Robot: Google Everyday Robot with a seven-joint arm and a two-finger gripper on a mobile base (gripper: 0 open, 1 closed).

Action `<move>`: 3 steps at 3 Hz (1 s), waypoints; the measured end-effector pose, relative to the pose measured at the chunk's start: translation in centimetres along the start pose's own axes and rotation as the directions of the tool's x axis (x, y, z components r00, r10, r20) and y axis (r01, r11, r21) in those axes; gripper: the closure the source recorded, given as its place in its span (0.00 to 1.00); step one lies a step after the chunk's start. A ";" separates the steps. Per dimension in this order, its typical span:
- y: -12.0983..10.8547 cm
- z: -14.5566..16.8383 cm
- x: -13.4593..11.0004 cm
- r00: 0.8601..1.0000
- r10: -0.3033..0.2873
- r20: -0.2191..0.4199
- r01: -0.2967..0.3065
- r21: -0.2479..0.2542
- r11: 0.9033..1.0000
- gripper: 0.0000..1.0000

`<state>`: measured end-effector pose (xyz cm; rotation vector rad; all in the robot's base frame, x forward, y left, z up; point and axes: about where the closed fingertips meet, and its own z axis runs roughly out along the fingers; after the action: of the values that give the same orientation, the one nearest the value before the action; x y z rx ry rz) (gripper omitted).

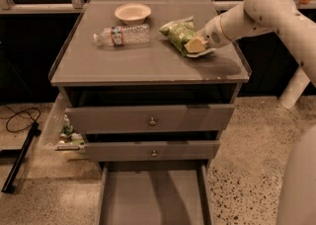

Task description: Place green jalapeno chip bag into bottom drawer

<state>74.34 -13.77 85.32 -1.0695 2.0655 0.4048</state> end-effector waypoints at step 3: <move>2.4 -7.9 -0.4 0.990 -0.115 0.076 0.116 -0.014 0.993 1.00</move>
Offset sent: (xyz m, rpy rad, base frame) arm -0.0561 -0.0364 0.0683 0.0548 -0.1302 0.0835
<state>68.76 -16.71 90.66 -1.1608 1.9267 0.4000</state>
